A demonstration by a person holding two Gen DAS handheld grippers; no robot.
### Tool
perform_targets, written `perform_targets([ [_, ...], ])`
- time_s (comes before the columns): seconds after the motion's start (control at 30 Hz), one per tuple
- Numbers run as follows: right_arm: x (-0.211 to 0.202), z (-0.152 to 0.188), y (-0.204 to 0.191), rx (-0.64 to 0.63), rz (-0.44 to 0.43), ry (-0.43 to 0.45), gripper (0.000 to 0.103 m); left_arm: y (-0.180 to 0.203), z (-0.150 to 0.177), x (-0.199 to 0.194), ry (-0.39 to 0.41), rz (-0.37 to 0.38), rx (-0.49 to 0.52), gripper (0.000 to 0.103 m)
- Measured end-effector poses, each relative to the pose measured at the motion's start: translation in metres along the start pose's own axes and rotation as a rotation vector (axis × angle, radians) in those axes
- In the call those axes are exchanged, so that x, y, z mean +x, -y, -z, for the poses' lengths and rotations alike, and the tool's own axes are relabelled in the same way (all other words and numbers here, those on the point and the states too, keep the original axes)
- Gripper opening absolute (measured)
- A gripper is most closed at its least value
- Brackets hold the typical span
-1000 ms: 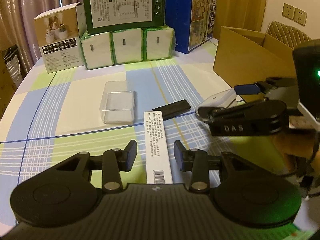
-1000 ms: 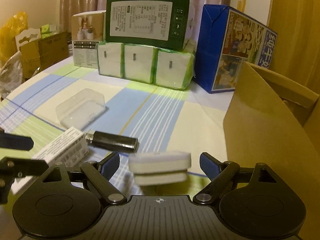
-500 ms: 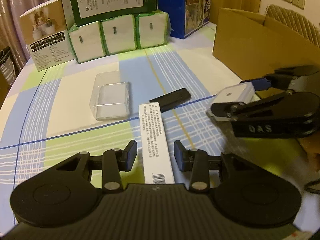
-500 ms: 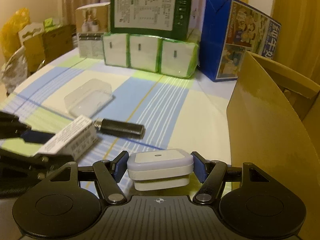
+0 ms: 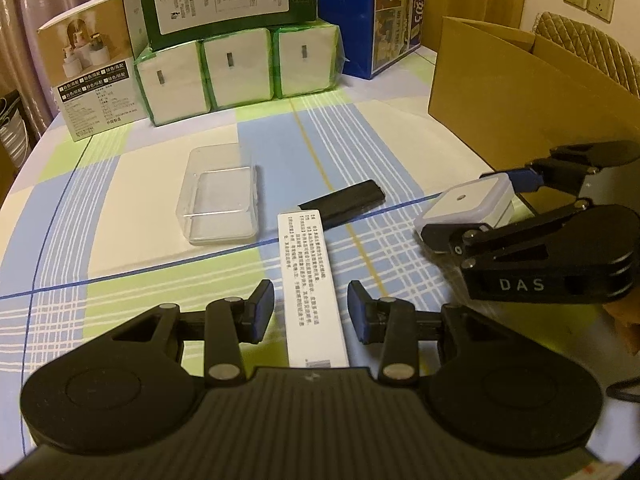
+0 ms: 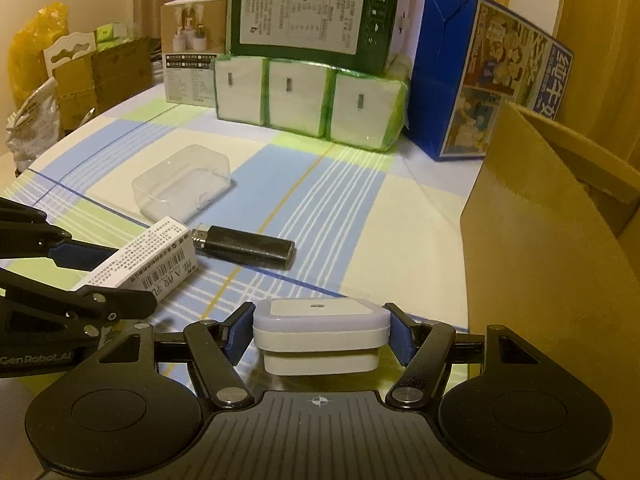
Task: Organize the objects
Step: 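Lift the medicine box and night light toward the cardboard box with both tools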
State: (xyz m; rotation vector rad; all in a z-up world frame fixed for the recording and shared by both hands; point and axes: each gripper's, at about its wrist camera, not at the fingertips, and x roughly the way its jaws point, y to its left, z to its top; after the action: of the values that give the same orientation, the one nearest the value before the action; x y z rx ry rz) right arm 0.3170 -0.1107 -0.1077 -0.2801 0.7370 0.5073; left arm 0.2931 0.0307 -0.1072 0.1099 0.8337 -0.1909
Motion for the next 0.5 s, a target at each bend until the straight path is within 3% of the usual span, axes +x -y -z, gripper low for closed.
perform_targets([
  [0.17, -0.001, -0.004, 0.001, 0.034, 0.002, -0.007, 0.063, -0.002, -0.002, 0.007, -0.008, 0.004, -0.013, 0.034],
  [0.3, -0.002, -0.004, 0.0, 0.043, 0.002, -0.011, 0.063, -0.006, -0.001, 0.009, -0.037, 0.0, -0.044, 0.022],
  [0.5, -0.009, -0.007, 0.003, 0.081, 0.009, 0.006, 0.063, -0.016, -0.001, 0.006, -0.044, 0.012, -0.114, 0.021],
])
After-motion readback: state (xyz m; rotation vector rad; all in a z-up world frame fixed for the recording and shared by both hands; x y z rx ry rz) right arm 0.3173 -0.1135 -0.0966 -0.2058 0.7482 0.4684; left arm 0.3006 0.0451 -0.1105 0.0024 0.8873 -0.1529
